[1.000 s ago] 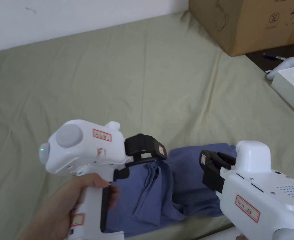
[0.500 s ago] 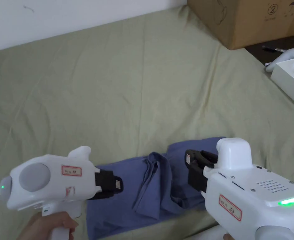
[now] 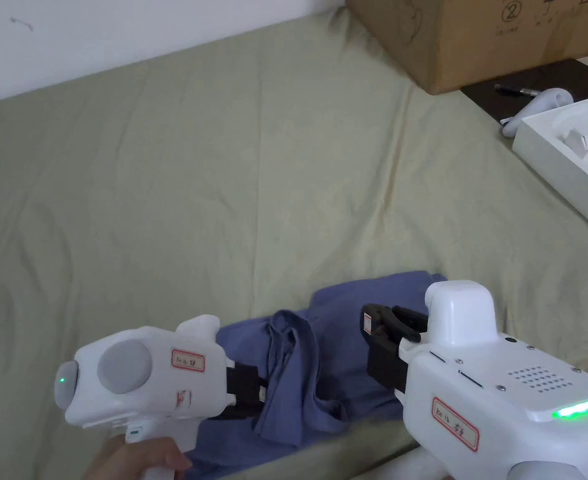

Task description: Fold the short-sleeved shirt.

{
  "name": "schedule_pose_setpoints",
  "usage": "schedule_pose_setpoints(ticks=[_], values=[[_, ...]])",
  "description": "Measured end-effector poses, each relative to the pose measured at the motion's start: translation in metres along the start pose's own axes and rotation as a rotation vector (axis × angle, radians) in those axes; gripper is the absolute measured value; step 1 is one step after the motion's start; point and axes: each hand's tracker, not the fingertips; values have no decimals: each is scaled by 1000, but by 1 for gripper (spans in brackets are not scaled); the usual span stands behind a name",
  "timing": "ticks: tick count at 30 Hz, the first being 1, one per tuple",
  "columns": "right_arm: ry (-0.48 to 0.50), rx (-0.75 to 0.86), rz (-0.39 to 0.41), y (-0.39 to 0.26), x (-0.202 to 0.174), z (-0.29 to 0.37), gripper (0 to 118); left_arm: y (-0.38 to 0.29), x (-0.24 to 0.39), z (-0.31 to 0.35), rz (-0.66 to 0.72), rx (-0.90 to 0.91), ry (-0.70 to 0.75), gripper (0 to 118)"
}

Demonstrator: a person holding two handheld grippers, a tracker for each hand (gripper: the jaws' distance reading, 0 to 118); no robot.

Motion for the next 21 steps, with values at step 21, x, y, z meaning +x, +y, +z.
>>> schedule_pose_setpoints(ticks=[21], values=[[-82, 50, -40, 13, 27, 33, 0, 7, 68, 5, -100, 57, -209, 1]])
